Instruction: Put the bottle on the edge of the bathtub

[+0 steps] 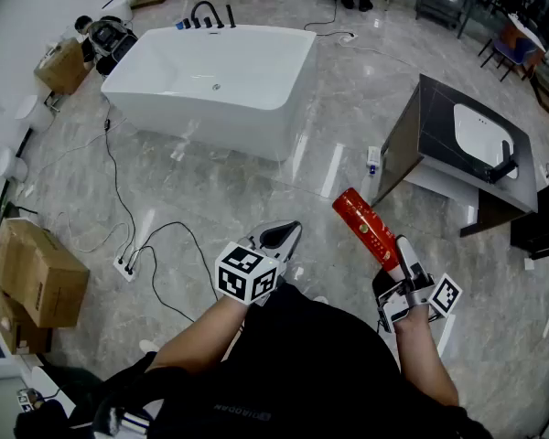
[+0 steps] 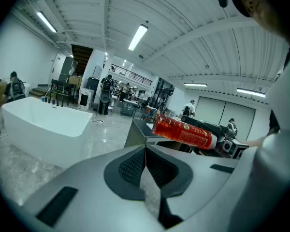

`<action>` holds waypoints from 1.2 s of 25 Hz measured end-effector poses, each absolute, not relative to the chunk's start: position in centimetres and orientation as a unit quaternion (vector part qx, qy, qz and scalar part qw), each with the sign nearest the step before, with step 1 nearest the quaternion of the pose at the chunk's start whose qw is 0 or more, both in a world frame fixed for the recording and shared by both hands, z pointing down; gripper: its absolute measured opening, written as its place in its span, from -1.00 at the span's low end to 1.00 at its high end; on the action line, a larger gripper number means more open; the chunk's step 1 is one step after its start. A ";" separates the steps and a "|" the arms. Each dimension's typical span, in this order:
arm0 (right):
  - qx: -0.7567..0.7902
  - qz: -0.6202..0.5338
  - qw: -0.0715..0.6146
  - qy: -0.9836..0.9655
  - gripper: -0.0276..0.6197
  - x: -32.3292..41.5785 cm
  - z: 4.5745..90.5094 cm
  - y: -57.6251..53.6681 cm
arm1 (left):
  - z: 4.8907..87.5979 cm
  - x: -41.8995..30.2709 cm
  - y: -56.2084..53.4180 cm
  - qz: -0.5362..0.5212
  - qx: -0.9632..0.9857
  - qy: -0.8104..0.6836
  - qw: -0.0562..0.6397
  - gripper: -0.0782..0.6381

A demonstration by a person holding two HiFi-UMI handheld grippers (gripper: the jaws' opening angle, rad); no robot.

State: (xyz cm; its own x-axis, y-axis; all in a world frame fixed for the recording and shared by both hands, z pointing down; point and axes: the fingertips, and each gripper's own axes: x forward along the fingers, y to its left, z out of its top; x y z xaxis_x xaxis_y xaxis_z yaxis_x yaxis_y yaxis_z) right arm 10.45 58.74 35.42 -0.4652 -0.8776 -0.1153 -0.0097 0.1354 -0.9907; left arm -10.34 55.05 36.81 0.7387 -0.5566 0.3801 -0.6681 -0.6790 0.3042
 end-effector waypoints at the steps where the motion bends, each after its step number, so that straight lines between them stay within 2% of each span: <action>1: -0.343 -0.562 0.387 0.646 0.06 10.6 35.5 59.1 | 36.7 -10.1 55.4 0.129 0.907 -0.336 0.216 -0.74; 30: -0.331 -0.557 0.424 0.632 0.07 14.4 36.2 64.1 | 36.5 -6.8 60.2 0.145 0.911 -0.333 0.194 -0.73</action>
State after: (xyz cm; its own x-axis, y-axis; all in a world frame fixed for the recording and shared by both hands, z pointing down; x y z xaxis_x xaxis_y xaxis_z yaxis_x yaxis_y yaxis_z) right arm 14.43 64.05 36.24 -0.4200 -0.8921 -0.1668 0.0544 0.1587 -0.9858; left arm -6.77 60.16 36.49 0.7362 -0.5507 0.3933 -0.6632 -0.7029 0.2572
